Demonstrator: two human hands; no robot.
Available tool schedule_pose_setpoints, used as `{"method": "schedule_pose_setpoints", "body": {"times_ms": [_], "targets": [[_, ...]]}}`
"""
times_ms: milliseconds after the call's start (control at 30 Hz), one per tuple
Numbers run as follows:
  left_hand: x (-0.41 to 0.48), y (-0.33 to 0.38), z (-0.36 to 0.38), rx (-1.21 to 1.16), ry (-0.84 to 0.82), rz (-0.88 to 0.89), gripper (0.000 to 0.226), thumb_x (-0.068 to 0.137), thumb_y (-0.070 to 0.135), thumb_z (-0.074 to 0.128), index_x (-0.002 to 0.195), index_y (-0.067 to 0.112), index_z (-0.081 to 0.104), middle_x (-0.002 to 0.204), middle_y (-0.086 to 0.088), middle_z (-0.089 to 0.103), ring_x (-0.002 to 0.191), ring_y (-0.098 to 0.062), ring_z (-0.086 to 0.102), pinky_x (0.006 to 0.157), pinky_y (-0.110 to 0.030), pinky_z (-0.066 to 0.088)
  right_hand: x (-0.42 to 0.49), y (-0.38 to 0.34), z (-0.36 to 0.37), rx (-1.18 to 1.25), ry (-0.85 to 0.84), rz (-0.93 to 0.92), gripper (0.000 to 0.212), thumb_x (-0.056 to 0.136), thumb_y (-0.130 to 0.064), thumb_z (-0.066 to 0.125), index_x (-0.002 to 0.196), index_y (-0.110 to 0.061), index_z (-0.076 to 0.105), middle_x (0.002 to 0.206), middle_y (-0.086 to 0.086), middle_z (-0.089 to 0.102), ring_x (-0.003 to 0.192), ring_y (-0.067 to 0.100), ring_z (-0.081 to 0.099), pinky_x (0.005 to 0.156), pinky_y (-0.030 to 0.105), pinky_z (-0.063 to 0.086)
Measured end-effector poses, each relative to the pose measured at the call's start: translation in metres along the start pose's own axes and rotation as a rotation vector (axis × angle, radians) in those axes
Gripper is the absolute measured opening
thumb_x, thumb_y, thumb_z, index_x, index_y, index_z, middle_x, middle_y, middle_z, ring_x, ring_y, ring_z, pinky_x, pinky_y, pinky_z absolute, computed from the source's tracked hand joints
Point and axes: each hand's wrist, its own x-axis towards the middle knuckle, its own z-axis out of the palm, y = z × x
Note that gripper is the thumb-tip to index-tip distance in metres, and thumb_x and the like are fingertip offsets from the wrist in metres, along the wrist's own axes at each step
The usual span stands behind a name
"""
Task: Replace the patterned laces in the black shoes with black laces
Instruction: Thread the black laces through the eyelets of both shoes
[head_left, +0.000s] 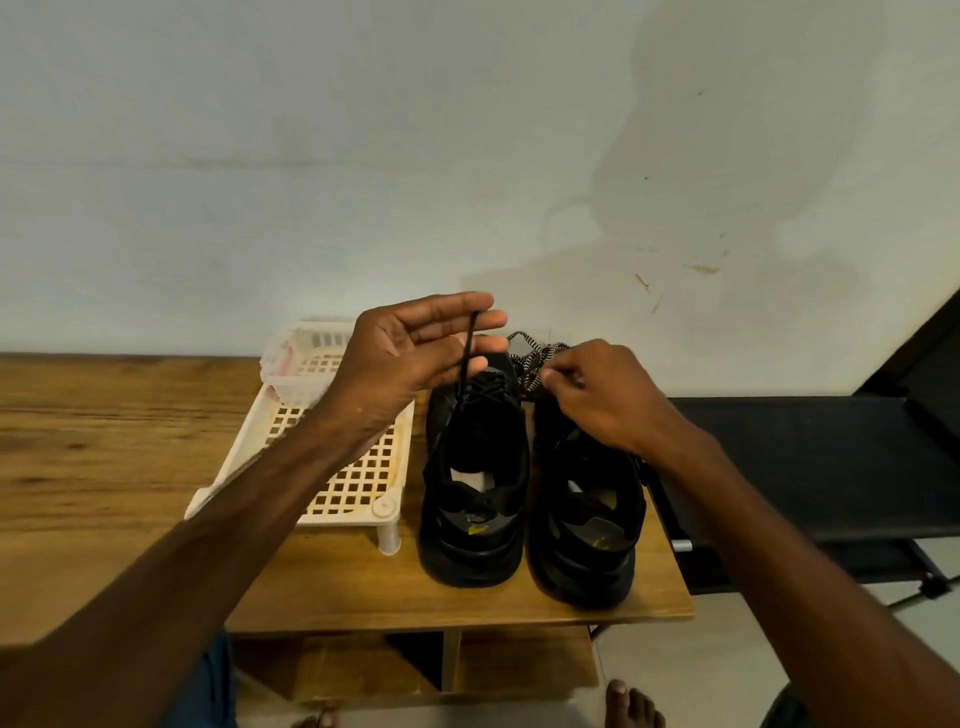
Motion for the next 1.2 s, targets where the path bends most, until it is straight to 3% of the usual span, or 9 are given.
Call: {"method": "schedule_pose_setpoints", "body": {"times_ms": [200,300,400,533,700,833,1000,1100,1200], "targets": [[0.007,-0.022,0.007,0.586,0.184,0.251,0.021,0.087,0.020,0.080,0.107,0.019,0.081,0.099,0.009,0.079,0.094,-0.002,0.073,0.082,-0.026,0.061,-0.013,-0.037,0.002,0.739,-0.105,0.025,0.039,0.104,-0.046,0.051,0.106,-0.018,0.079,0.101,-0.001,0.079,0.100,0.012,0.073,0.089,0.031,0.060],[0.007,-0.022,0.008,0.582,0.180,0.272,0.019,0.086,0.026,0.080,0.104,0.020,0.082,0.094,0.011,0.078,0.091,-0.002,0.073,0.074,-0.020,0.059,-0.016,-0.041,0.003,0.743,-0.138,0.022,0.028,0.102,-0.037,0.059,0.104,-0.017,0.079,0.097,-0.002,0.079,0.099,0.012,0.072,0.092,0.031,0.055],[0.009,-0.022,-0.002,0.662,0.250,0.261,0.011,0.087,0.031,0.080,0.095,0.025,0.083,0.084,0.017,0.077,0.082,-0.003,0.072,0.071,-0.015,0.054,-0.016,-0.040,-0.004,0.798,-0.126,0.034,0.026,0.101,-0.033,0.062,0.094,-0.014,0.079,0.075,0.002,0.072,0.075,0.015,0.068,0.077,0.027,0.055],[0.019,-0.029,-0.027,0.788,0.417,0.124,0.015,0.088,0.033,0.079,0.093,0.019,0.082,0.084,0.011,0.076,0.076,-0.001,0.071,0.084,-0.027,0.059,-0.014,-0.029,-0.013,0.916,-0.084,0.120,0.033,0.102,-0.035,0.060,0.099,-0.008,0.080,0.057,-0.003,0.050,0.055,0.011,0.049,0.065,0.026,0.055],[0.017,-0.029,-0.035,0.867,0.366,-0.014,0.012,0.092,0.040,0.071,0.089,0.029,0.075,0.065,0.015,0.072,0.063,0.001,0.070,0.086,-0.035,0.060,-0.011,-0.017,-0.017,0.945,-0.063,0.172,0.031,0.102,-0.033,0.062,0.097,-0.009,0.080,0.062,-0.003,0.048,0.054,0.008,0.040,0.046,0.019,0.035],[0.013,-0.030,-0.020,1.036,0.325,0.023,0.029,0.090,0.056,0.067,0.093,0.029,0.075,0.046,0.015,0.062,0.055,0.002,0.065,0.079,-0.032,0.058,-0.011,-0.015,-0.014,0.848,-0.139,0.155,0.024,0.105,-0.008,0.053,0.111,-0.009,0.076,0.083,-0.001,0.073,0.068,0.009,0.059,0.053,0.018,0.048],[0.005,-0.028,0.009,1.126,0.308,0.311,0.031,0.094,0.044,0.066,0.121,0.029,0.069,0.077,0.015,0.064,0.072,-0.002,0.058,0.066,-0.026,0.047,-0.014,-0.018,-0.010,0.792,-0.226,0.039,0.025,0.104,-0.002,0.052,0.124,-0.004,0.066,0.100,0.010,0.079,0.088,0.025,0.077,0.067,0.027,0.061],[0.007,-0.031,0.020,1.167,0.200,0.421,0.036,0.095,0.032,0.060,0.131,0.028,0.064,0.113,0.007,0.060,0.107,-0.010,0.054,0.076,-0.025,0.044,-0.015,-0.023,-0.008,0.782,-0.171,0.011,0.018,0.101,-0.012,0.063,0.110,0.001,0.072,0.090,0.013,0.079,0.081,0.029,0.077,0.062,0.027,0.061],[0.007,-0.037,0.020,1.058,-0.040,0.422,0.033,0.100,0.020,0.052,0.130,0.027,0.063,0.109,0.009,0.066,0.104,-0.011,0.056,0.089,-0.037,0.046,-0.015,-0.024,-0.009,0.768,-0.062,0.010,0.021,0.095,-0.020,0.072,0.093,0.000,0.076,0.077,0.014,0.077,0.065,0.027,0.074,0.049,0.022,0.053]]}}
